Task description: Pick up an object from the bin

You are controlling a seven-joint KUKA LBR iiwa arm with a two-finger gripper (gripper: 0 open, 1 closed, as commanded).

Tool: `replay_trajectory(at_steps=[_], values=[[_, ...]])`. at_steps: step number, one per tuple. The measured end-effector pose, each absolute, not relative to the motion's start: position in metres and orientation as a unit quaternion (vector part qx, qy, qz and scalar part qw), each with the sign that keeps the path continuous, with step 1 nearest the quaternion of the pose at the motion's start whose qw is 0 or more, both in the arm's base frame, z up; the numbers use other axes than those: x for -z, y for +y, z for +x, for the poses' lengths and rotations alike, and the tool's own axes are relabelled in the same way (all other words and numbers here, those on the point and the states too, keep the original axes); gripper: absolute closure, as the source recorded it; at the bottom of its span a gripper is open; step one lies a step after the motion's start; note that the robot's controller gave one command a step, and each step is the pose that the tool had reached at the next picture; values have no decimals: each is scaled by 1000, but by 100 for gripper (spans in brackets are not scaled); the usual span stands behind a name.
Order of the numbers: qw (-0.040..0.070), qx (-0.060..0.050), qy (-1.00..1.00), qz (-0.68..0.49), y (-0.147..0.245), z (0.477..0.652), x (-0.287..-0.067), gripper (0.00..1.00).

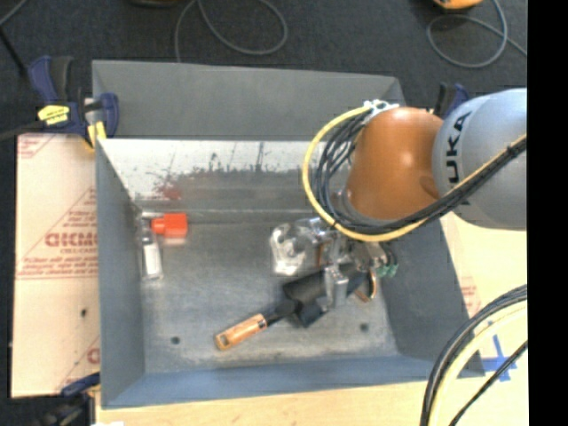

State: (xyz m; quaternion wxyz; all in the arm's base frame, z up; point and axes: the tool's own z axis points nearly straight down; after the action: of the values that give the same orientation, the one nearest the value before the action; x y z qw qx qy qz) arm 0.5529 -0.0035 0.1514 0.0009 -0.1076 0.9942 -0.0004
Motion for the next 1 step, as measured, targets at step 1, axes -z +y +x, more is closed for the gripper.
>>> replay_trajectory(at_steps=[1], values=[[3, 2, 978, -210, -7, 551, -127, 0]])
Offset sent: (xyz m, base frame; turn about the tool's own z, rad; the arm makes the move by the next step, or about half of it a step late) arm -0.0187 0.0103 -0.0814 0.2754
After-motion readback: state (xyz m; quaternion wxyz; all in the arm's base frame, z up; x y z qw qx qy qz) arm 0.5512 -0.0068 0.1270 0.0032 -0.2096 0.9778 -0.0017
